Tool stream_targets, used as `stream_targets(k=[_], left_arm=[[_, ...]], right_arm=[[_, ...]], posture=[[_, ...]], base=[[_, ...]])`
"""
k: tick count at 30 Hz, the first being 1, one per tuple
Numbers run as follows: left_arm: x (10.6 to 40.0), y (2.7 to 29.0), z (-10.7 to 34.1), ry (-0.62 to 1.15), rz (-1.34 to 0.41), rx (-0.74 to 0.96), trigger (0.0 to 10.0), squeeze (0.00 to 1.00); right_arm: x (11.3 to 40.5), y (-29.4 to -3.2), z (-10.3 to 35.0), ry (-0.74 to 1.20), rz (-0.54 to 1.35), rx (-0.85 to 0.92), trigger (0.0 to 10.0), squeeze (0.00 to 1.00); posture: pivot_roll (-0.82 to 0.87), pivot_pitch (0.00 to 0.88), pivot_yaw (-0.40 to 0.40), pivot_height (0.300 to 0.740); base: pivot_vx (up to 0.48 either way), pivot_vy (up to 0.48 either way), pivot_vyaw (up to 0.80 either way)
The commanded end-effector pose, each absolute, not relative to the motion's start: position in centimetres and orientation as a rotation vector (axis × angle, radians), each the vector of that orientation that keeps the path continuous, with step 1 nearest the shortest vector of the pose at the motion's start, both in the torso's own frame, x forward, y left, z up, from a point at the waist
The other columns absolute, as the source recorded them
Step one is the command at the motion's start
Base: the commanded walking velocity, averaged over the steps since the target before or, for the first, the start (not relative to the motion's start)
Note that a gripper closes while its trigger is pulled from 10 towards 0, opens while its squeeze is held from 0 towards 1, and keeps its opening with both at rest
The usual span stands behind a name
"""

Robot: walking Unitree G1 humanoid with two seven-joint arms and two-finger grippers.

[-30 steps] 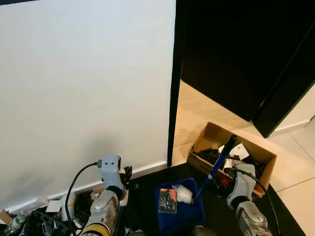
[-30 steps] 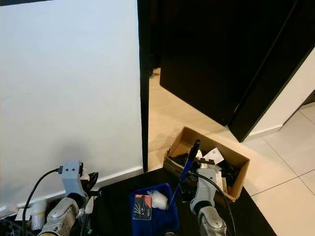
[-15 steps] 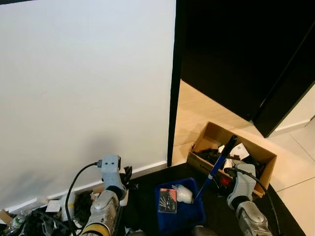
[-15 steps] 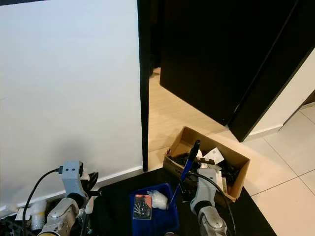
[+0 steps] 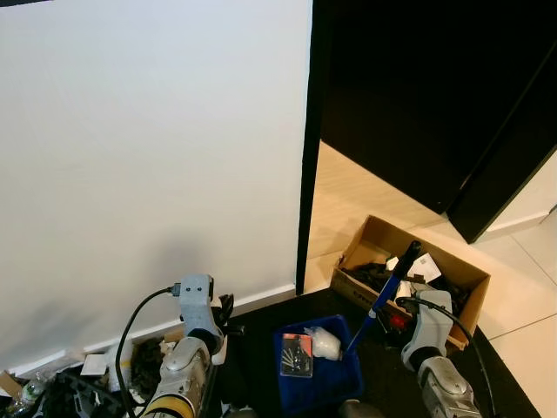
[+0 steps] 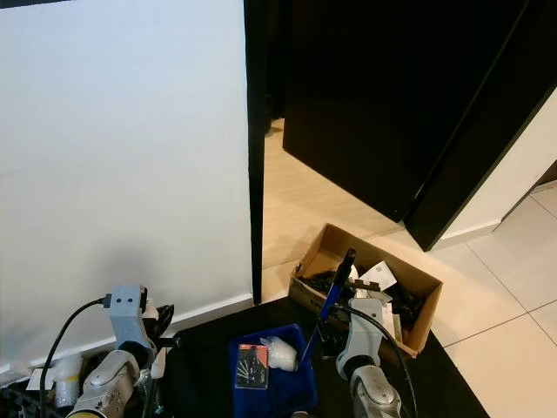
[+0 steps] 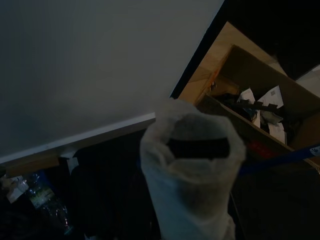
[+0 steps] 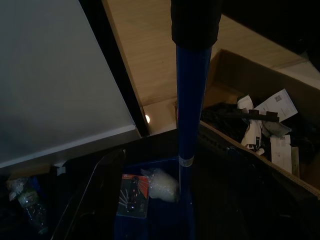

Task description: Sweep floor

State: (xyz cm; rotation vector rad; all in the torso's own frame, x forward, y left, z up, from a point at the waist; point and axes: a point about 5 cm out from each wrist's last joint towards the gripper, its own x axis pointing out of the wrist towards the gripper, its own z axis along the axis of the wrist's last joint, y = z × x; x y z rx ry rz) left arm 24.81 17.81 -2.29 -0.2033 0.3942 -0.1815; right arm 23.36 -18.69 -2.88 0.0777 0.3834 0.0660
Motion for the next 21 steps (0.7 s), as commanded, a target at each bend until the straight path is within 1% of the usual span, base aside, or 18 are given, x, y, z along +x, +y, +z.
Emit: stream_targets(k=[1,21], left_arm=[[24.30,17.65,-2.85,0.424,-0.171,-0.219,10.0,0.00],[24.34,17.71,-2.81,0.423,-0.171,-0.219,10.0,0.00]], right_arm=[[23.15,-18.89,-3.10,0.400,0.056,0.080,10.0,0.00],[23.18,-18.89,-3.07,0.399,0.056,0.081,10.0,0.00]], posture=[[0.01,0.074,-0.001,0.740],[0.01,0.075,-0.001,0.740]], base=[[0.000,0.000,0.00],[0.000,0.000,0.00]])
